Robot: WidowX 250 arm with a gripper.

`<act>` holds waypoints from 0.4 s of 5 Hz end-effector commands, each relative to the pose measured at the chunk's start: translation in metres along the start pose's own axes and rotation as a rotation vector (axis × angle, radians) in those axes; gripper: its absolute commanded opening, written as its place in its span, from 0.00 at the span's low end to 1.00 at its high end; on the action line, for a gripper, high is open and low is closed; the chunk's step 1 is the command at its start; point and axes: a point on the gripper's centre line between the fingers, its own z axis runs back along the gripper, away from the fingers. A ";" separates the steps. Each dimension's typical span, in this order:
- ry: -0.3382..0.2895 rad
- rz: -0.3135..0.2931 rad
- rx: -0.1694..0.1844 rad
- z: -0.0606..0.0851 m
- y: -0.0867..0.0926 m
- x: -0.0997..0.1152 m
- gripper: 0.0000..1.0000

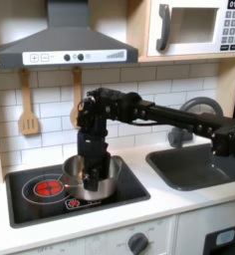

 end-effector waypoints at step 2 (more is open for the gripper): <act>0.000 0.000 0.000 0.000 0.000 0.000 1.00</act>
